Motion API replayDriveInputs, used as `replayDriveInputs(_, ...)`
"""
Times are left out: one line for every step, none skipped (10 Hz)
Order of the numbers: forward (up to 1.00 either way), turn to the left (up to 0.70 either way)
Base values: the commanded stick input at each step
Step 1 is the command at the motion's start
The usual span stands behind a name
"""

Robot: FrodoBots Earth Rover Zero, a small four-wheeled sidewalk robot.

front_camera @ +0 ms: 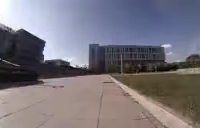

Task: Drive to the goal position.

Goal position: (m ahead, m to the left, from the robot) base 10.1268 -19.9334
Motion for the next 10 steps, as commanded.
replayDriveInputs(0.7,0.0)
replayDriveInputs(0.7,0.0)
replayDriveInputs(0.7,0.0)
replayDriveInputs(0.7,0.0)
replayDriveInputs(0.7,0.0)
replayDriveInputs(0.7,0.0)
replayDriveInputs(0.7,0.0)
replayDriveInputs(0.7,-0.35)
replayDriveInputs(0.7,-0.14)
replayDriveInputs(0.7,-0.05)
